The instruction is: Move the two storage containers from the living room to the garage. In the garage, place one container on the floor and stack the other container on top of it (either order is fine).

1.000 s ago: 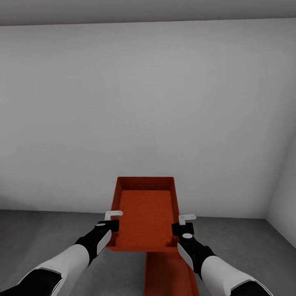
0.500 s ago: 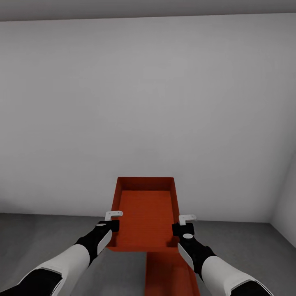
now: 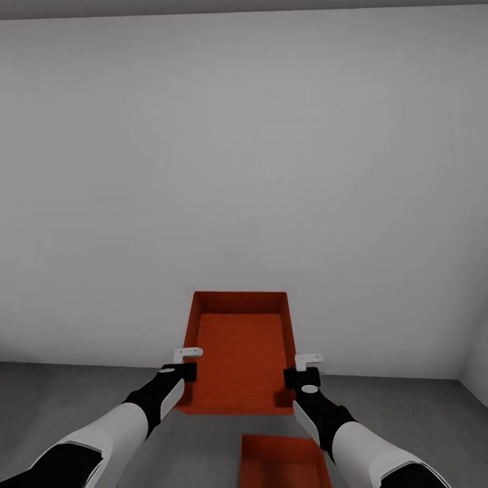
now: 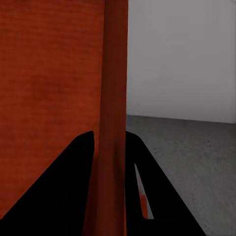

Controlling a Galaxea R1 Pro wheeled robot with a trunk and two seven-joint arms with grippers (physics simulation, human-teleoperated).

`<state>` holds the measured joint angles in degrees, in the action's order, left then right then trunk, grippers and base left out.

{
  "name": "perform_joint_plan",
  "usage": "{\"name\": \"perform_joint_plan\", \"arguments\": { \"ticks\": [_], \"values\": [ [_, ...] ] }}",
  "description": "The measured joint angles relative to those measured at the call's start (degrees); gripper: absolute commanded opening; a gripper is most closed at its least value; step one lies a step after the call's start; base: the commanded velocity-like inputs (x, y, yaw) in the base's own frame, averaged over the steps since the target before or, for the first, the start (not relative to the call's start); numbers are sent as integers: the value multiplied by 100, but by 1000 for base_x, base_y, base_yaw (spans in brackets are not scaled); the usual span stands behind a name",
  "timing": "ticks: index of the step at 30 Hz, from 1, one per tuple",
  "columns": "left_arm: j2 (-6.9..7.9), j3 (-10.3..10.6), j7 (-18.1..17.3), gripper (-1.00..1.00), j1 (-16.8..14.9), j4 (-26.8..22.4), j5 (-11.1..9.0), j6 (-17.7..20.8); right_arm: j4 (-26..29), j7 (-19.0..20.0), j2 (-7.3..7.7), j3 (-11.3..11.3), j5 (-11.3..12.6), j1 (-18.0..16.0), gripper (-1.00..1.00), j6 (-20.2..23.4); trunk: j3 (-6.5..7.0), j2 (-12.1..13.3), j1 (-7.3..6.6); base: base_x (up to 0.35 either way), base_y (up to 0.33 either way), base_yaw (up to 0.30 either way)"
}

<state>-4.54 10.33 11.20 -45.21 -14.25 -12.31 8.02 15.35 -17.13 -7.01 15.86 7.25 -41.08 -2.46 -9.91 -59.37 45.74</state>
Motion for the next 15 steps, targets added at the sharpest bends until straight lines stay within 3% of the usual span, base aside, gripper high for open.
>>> {"name": "perform_joint_plan", "arguments": {
  "ticks": [11,15],
  "values": [
    [1,8,4,-100,0,-1,-8,6,-4,2,-1,-1,4,0,-100,0,0,0,3,24,-2,0],
    [51,-2,-79,-100,1,2,5,11,-22,-81,-56,6,1,-1,-100,0,0,0,3,1,-142,0]
  ]
}}
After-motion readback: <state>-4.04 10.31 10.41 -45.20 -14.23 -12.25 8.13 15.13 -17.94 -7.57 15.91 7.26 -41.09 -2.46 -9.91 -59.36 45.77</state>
